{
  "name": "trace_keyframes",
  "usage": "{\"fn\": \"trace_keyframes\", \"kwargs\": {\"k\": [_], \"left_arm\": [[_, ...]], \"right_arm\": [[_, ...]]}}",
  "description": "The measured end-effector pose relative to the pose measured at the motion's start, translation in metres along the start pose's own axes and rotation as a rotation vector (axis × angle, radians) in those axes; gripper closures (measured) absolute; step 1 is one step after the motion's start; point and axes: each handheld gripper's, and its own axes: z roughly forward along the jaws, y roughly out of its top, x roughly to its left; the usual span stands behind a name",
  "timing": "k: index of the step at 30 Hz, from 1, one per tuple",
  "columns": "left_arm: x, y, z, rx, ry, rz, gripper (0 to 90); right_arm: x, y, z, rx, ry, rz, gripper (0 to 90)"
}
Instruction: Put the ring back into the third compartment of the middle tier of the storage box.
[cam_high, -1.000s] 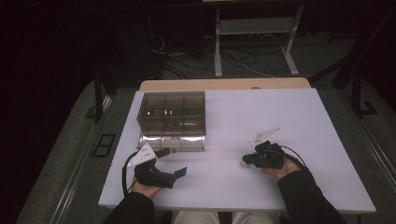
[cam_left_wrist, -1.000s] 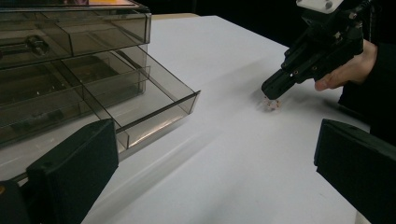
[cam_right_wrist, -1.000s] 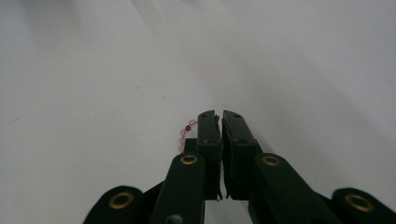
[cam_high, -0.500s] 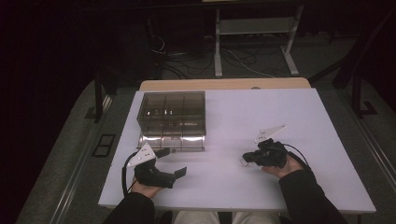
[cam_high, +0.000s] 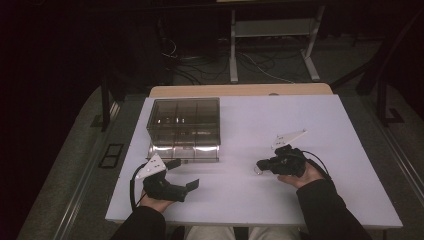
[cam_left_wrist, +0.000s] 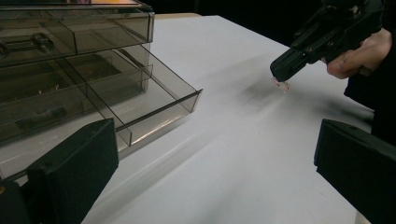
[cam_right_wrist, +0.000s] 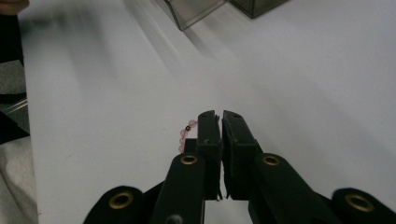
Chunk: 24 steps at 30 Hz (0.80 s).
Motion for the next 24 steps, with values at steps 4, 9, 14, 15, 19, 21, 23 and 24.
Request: {"fn": "trace_keyframes", "kwargs": {"k": [4, 9, 14, 15, 19, 21, 23, 24], "left_arm": [[0.000, 0.000, 0.000, -0.002, 0.000, -0.006, 0.0], [0.000, 0.000, -0.001, -0.003, 0.000, -0.007, 0.0], [0.000, 0.000, -0.001, -0.005, 0.000, -0.008, 0.0], [0.000, 0.000, -0.001, -0.005, 0.000, -0.008, 0.0], [0.000, 0.000, -0.001, -0.006, -0.001, -0.008, 0.0], [0.000, 0.000, -0.001, -0.007, -0.001, -0.009, 0.0], [0.001, 0.000, -0.002, -0.008, 0.000, -0.009, 0.0], [0.001, 0.000, -0.002, -0.009, -0.001, -0.010, 0.0]], "right_arm": [[0.001, 0.007, -0.001, -0.008, 0.008, -0.004, 85.2], [0.003, 0.014, -0.003, -0.013, 0.012, -0.012, 85.2], [0.005, 0.021, -0.005, -0.022, 0.014, -0.025, 85.2], [0.006, 0.023, -0.006, -0.022, 0.014, -0.025, 85.1], [0.007, 0.028, -0.007, -0.025, 0.017, -0.035, 85.1], [0.007, 0.031, -0.007, -0.027, 0.018, -0.037, 85.2], [0.008, 0.033, -0.007, -0.026, 0.020, -0.039, 85.2], [0.008, 0.034, -0.006, -0.027, 0.020, -0.043, 85.2]]}}
